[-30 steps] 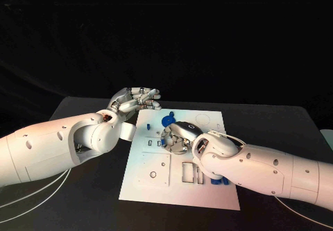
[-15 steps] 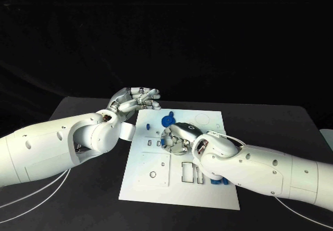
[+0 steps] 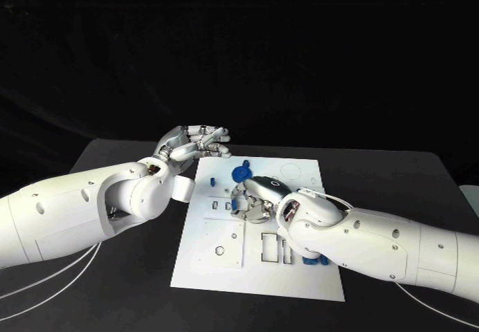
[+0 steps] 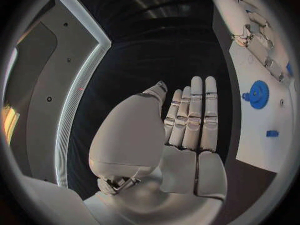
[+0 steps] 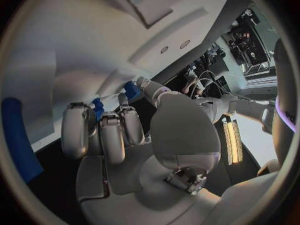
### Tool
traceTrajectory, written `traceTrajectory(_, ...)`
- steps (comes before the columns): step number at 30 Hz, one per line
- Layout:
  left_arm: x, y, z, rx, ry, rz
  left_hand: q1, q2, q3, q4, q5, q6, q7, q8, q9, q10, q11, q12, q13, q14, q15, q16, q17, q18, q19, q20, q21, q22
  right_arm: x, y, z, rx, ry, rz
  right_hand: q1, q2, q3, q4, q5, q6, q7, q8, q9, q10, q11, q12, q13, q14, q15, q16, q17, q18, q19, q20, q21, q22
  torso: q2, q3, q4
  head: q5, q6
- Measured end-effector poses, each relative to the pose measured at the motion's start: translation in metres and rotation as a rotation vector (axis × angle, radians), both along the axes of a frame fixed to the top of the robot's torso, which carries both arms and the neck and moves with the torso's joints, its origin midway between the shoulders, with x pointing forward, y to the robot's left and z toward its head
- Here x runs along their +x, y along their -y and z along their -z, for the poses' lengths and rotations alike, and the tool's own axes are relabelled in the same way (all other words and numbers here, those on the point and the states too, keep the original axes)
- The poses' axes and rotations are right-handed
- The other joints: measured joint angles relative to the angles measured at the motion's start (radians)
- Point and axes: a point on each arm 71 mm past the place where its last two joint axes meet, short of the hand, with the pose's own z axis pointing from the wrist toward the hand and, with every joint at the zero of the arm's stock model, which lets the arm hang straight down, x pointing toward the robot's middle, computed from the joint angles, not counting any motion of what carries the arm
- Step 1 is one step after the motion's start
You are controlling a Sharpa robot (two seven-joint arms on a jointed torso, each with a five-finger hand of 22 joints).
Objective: Assemble the parts on the task board
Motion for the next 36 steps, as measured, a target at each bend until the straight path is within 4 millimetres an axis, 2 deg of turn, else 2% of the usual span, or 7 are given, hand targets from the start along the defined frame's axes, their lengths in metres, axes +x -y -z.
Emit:
traceTrajectory(8,0.002,-0.003,0.001,0.01,-0.004,-0.008,-0.013,-0.013,0.003,0.003,0.0,-0.001,-0.001,0.0,0.004,0.009,0.0,0.0,0.004,0.013,0.0,0.004,0.014,0.0,0.0,0.0,0.012,0.001,-0.007,0.007,-0.005,0.036,0.015,-0.005,-0.003,-0.016,-0.054,0.023,0.005,-0.041,0.01,-0.017,-0.009,-0.04,0.012,-0.028,0.0,0.0,0.007,0.0,0.0,0.0,-0.009,0.009,-0.017,0.0,-0.001,0.0011,0.0,0.001,0.002)
traceTrajectory(14,0.006,-0.012,0.005,0.084,-0.007,-0.013,-0.083,-0.04,-0.001,0.008,0.0,0.018,-0.051,0.007,0.025,0.166,-0.056,0.095,0.06,0.194,-0.062,0.217,0.153,0.0,0.13,-0.06,0.137,0.061,-0.008,0.026,-0.022,0.134,0.028,0.002,0.04,0.006,-0.054,0.023,0.039,-0.03,0.006,-0.004,-0.004,-0.047,0.01,-0.032,0.0,0.0,0.007,-0.009,0.0,0.0,-0.018,0.016,-0.047,-0.002,-0.004,0.0011,-0.0019,0.004,0.005)
traceTrajectory(19,0.011,-0.019,0.012,0.217,-0.034,-0.003,-0.157,-0.032,-0.046,0.002,0.009,0.035,-0.087,0.091,0.091,0.169,-0.098,0.403,0.303,0.296,-0.106,0.76,0.626,0.0,0.18,-0.11,0.364,0.199,-0.001,0.054,-0.043,0.266,-0.02,0.031,0.052,0.018,-0.05,0.019,0.077,-0.013,-0.001,0.019,0.004,-0.06,0.006,-0.039,0.001,0.0,0.007,-0.014,0.0,0.0,-0.032,0.01,-0.072,-0.02,-0.014,0.0,-0.0058,0.006,0.003)
traceTrajectory(23,0.013,-0.02,0.018,0.362,-0.077,0.039,-0.244,-0.001,-0.078,0.011,0.006,0.014,-0.113,0.206,0.178,0.105,-0.12,0.735,0.57,0.352,-0.124,0.976,0.849,0.0,0.177,-0.128,0.544,0.347,0.003,0.08,-0.059,0.381,-0.08,0.079,0.052,0.018,-0.05,0.019,0.102,-0.012,-0.002,0.031,0.007,-0.06,0.006,-0.04,0.001,0.0,0.007,-0.014,0.0,0.0,-0.032,0.01,-0.072,-0.02,-0.026,0.0,-0.0092,0.007,0.0)
traceTrajectory(27,0.016,-0.015,0.023,0.533,-0.127,0.113,-0.298,0.019,-0.1,0.014,0.006,0.009,-0.124,0.275,0.23,0.14,-0.132,0.918,0.749,0.356,-0.127,1.038,0.916,0.0,0.207,-0.137,0.654,0.482,0.012,0.109,-0.072,0.469,-0.124,0.154,0.052,0.018,-0.05,0.019,0.103,-0.012,-0.002,0.031,0.008,-0.06,0.006,-0.039,0.001,0.0,0.007,-0.014,0.0,0.0,-0.032,0.01,-0.071,-0.018,-0.039,0.0012,-0.0114,0.01,-0.006)
traceTrajectory(32,0.024,-0.001,0.024,0.79,-0.178,0.214,-0.346,0.046,-0.143,0.015,0.006,-0.008,-0.143,0.373,0.31,0.158,-0.15,1.012,0.84,0.356,-0.138,1.054,0.919,0.0,0.204,-0.143,0.706,0.542,0.021,0.138,-0.083,0.546,-0.156,0.236,0.052,0.018,-0.05,0.019,0.109,-0.005,-0.002,0.035,0.009,-0.06,0.006,-0.039,0.001,0.0,0.007,-0.014,0.0,0.0,-0.032,0.01,-0.071,-0.014,-0.055,0.0035,-0.0116,0.015,-0.017)
traceTrajectory(36,0.03,0.01,0.026,0.969,-0.205,0.267,-0.349,0.049,-0.154,0.015,0.006,-0.013,-0.148,0.404,0.339,0.171,-0.152,1.045,0.875,0.358,-0.144,1.066,0.919,-0.016,0.209,-0.149,0.734,0.581,0.028,0.154,-0.087,0.582,-0.169,0.286,0.052,0.018,-0.053,0.022,0.109,-0.005,-0.002,0.035,0.009,-0.06,0.006,-0.039,0.001,0.0,0.007,-0.014,0.0,0.0,-0.032,0.01,-0.071,-0.014,-0.065,0.0056,-0.012,0.02,-0.024)
